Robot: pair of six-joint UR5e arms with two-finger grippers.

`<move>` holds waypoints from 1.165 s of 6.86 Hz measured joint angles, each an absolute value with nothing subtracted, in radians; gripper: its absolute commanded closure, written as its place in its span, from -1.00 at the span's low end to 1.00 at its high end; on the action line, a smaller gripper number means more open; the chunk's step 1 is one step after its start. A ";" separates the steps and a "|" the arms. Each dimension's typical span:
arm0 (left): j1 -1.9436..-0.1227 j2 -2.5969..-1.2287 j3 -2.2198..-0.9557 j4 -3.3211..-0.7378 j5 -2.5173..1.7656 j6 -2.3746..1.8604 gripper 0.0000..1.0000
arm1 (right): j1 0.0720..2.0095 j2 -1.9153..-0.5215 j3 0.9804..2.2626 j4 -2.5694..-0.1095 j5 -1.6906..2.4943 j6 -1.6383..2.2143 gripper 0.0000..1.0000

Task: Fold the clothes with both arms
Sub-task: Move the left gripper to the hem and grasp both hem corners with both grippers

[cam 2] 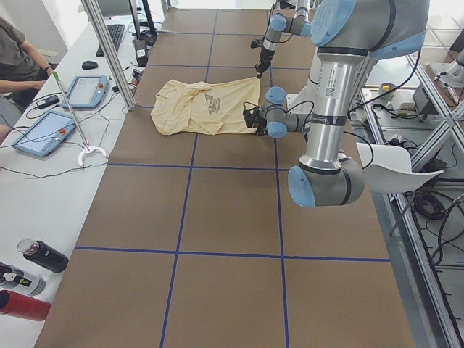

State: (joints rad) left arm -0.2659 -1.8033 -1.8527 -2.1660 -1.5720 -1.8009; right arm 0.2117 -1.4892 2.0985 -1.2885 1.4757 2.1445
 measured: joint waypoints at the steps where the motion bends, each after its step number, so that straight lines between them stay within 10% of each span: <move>1: -0.266 -1.802 -1.856 -2.166 -1.575 -1.801 1.00 | 0.212 -1.489 2.099 -1.289 1.476 2.145 1.00; 8: -0.290 -1.645 -2.197 -2.162 -1.725 -1.912 1.00 | 0.285 -1.614 2.329 -1.288 1.648 2.144 1.00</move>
